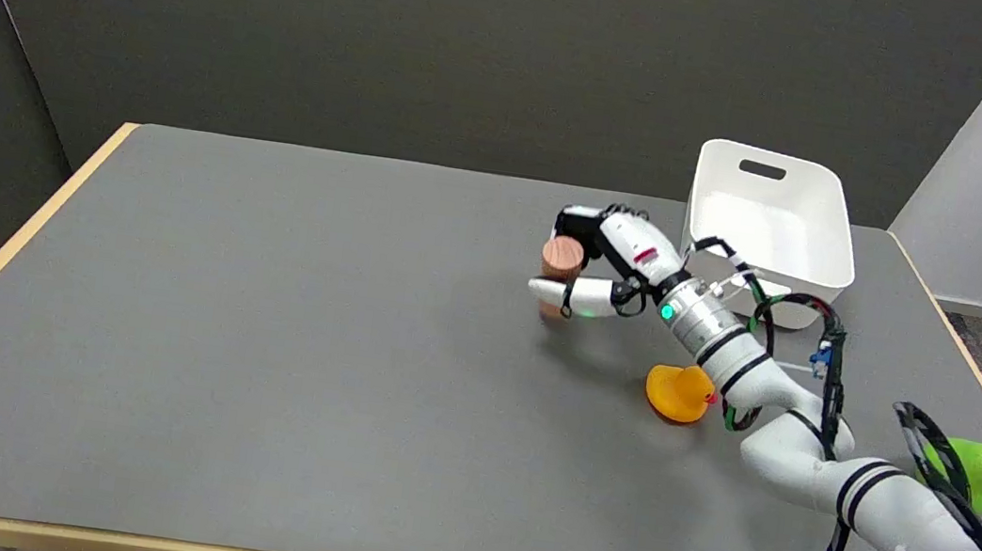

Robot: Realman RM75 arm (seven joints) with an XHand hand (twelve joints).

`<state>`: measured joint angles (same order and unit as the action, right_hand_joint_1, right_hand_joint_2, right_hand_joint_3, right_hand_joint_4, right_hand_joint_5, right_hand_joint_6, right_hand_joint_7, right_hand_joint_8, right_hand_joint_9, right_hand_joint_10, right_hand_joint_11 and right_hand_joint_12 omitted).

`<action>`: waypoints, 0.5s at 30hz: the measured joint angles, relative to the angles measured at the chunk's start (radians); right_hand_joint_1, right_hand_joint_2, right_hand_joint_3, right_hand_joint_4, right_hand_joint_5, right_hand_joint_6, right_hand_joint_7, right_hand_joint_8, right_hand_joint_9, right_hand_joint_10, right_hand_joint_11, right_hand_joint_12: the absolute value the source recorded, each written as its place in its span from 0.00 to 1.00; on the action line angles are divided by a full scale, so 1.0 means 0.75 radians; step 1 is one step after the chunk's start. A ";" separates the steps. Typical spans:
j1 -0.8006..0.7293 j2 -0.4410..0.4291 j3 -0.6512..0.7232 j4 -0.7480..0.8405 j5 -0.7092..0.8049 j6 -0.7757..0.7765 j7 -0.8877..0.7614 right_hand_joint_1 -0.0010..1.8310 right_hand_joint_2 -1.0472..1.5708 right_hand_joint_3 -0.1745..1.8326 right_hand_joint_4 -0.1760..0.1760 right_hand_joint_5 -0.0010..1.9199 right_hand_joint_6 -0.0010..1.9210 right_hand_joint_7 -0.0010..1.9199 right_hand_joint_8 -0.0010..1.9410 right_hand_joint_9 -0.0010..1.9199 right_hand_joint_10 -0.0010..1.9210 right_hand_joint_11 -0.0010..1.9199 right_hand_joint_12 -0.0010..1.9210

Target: Place the wooden cylinder in the white box.

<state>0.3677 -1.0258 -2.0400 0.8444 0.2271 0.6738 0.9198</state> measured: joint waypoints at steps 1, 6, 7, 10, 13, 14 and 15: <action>0.000 0.003 0.017 0.017 -0.010 0.003 -0.006 0.66 0.78 0.32 0.14 0.35 0.76 0.50 0.65 0.44 0.73 0.27 0.99; -0.001 0.023 0.099 0.087 -0.051 0.012 -0.042 0.66 0.78 0.31 0.13 0.34 0.76 0.49 0.66 0.44 0.73 0.28 1.00; -0.002 0.027 0.115 0.102 -0.058 0.012 -0.051 0.66 0.79 0.30 0.13 0.34 0.76 0.49 0.66 0.44 0.73 0.27 1.00; -0.002 0.043 0.176 0.141 -0.077 0.013 -0.082 0.66 0.79 0.30 0.12 0.34 0.76 0.49 0.66 0.44 0.73 0.27 1.00; -0.002 0.059 0.235 0.172 -0.091 0.011 -0.110 0.66 0.78 0.30 0.12 0.34 0.76 0.49 0.66 0.44 0.73 0.26 1.00; -0.002 0.065 0.259 0.182 -0.095 0.005 -0.120 0.66 0.78 0.30 0.12 0.34 0.76 0.49 0.66 0.44 0.73 0.26 1.00; -0.001 0.072 0.281 0.190 -0.099 -0.003 -0.131 0.66 0.79 0.30 0.12 0.34 0.76 0.49 0.66 0.44 0.72 0.26 1.00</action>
<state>0.3667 -0.9720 -1.8293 0.9872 0.1527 0.6714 0.8216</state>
